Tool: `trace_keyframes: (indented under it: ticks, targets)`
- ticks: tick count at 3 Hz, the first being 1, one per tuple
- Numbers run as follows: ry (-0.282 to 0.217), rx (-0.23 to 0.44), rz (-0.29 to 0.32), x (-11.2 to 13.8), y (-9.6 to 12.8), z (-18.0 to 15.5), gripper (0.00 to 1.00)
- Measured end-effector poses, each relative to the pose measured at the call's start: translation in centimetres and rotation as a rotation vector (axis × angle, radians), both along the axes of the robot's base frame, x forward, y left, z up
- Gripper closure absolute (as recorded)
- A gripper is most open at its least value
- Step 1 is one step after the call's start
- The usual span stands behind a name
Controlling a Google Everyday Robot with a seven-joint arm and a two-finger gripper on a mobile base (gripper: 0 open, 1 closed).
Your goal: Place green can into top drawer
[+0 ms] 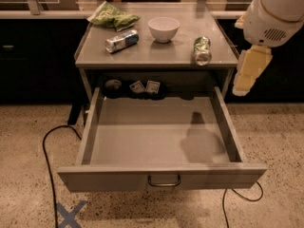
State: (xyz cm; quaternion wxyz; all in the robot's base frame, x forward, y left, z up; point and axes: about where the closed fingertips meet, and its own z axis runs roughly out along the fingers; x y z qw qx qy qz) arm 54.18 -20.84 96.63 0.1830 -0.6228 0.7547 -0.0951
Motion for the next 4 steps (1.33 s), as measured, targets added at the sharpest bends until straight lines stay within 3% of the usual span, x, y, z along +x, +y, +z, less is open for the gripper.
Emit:
trace_keyframes:
  ticks: [1, 2, 4]
  targets:
    - [-0.036, 0.031, 0.094, 4.7, 0.9, -0.1, 0.00]
    - [-0.081, 0.016, 0.242, 8.4, 1.6, 1.2, 0.00]
    - [-0.096, 0.029, 0.273, 9.3, 1.6, 1.1, 0.00]
